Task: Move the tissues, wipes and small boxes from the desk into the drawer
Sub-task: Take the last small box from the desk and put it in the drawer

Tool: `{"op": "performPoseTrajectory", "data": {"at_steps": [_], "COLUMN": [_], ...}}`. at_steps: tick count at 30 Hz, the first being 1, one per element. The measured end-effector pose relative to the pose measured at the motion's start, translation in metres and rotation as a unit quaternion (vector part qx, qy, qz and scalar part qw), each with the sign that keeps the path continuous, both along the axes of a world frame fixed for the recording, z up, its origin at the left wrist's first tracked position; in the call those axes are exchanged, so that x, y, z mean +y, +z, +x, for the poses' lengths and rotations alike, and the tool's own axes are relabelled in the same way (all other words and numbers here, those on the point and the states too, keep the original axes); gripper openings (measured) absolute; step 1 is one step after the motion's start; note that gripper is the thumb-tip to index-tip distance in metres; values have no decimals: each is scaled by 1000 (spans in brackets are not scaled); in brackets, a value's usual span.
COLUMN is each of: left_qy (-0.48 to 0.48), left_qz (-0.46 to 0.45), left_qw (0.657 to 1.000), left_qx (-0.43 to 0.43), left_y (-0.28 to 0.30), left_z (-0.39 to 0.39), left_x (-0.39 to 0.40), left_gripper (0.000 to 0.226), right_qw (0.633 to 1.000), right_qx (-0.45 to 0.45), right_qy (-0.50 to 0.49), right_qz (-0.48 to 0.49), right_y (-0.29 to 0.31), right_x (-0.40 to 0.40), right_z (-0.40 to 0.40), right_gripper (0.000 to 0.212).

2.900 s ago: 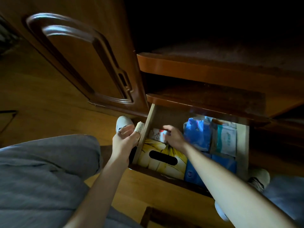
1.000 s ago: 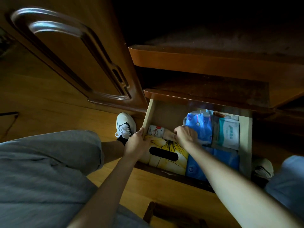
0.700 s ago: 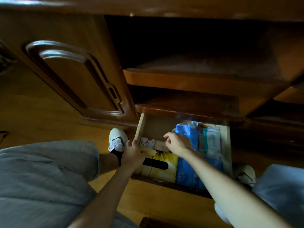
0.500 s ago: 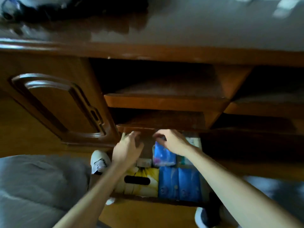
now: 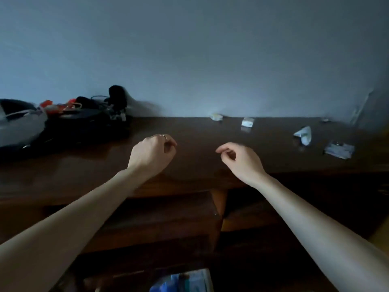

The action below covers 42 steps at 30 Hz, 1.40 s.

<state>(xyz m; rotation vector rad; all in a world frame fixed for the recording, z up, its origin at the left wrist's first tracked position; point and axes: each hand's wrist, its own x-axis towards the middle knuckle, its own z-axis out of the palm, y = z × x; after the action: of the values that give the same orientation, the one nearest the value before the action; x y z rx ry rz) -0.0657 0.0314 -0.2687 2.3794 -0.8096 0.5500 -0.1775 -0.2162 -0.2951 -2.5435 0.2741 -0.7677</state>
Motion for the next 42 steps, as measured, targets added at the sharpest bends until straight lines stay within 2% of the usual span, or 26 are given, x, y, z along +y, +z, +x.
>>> {"op": "performPoseTrajectory", "data": {"at_steps": [5,9,17,21,26,28,32,36,39,42], "left_qy": [-23,-28,-65,-81,-96,-93,-65,-86,-99,-82], "left_qz": [38,61,78,70,169,175,153,127,112,126], "left_qw": [999,998,995,994,980,979,986,988,989,987], "left_qx": [9,-4,13,15,50,55,-9,-10,-12,-52], "left_y": [3,-3,2,-11,-41,-41,-35,-33,-31,-32], "left_z": [65,119,216,249,283,287,281,270,258,250], "left_x": [-67,-121,-251,-318,-377,-387,-381,-374,-362,-351], "left_gripper": [18,19,45,54,64,63,45,36,32,31], "right_qw": [986,975,951,943,940,940,940,935,936,941], "right_qx": [118,139,180,205,223,210,179,173,169,193], "right_qy": [-74,-116,-219,-253,-249,-255,-265,-282,-289,-274], "right_qz": [-92,-131,-127,-74,-75,-80,-119,-131,-106,-41], "right_y": [2,9,14,-4,-12,-11,-5,-4,-5,-3], "right_x": [-66,-109,-184,-214,-227,-227,-219,-217,-216,-216], "right_z": [47,99,206,235,247,248,243,238,234,231], "right_gripper": [33,42,69,79,78,76,71,65,60,58]}}
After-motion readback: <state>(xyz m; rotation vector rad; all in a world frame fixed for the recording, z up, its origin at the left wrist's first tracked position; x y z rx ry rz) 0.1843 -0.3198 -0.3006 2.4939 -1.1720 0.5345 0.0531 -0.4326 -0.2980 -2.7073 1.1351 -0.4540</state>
